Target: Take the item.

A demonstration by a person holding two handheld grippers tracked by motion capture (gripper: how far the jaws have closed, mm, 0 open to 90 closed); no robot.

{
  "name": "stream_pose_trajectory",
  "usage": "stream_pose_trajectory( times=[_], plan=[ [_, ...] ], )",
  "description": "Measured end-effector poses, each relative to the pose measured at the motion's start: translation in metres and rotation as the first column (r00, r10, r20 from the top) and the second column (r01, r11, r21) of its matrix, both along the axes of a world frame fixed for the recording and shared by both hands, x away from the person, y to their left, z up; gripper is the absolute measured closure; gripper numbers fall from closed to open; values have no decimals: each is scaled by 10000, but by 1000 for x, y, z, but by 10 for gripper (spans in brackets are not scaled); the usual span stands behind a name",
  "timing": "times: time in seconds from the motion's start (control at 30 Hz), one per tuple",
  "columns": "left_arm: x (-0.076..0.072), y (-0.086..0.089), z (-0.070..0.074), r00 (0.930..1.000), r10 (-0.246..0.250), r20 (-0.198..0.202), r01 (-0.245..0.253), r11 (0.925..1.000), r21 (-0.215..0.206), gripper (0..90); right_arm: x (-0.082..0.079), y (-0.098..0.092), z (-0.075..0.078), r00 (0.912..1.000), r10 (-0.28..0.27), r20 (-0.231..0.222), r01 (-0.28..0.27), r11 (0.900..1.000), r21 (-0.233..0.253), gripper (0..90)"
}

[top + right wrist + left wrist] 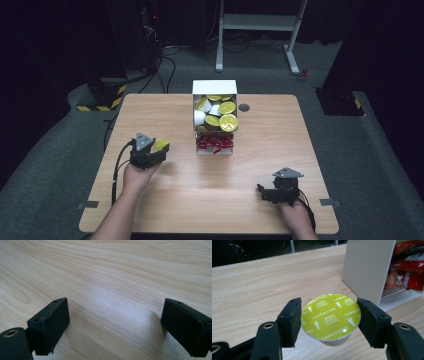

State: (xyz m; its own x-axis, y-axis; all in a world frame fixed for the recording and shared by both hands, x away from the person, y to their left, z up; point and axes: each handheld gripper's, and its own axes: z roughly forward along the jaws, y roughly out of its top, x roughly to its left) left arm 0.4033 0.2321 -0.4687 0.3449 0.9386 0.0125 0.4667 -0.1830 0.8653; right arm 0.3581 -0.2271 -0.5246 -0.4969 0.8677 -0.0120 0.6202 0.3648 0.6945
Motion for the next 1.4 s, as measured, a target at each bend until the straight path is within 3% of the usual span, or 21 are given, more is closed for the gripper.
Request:
stream_pose_trajectory(
  times=[0.7, 1.4],
  plan=[
    [18, -16, -32, 9987, 372, -341, -359, 9986, 381, 392, 0, 0, 0, 10000, 43, 1, -43, 10000, -13, 84],
    [27, -24, -45, 9978, 505, -438, -478, 9970, 613, 392, 0, 0, 0, 10000, 43, 2, -43, 10000, -14, 83]
  ],
)
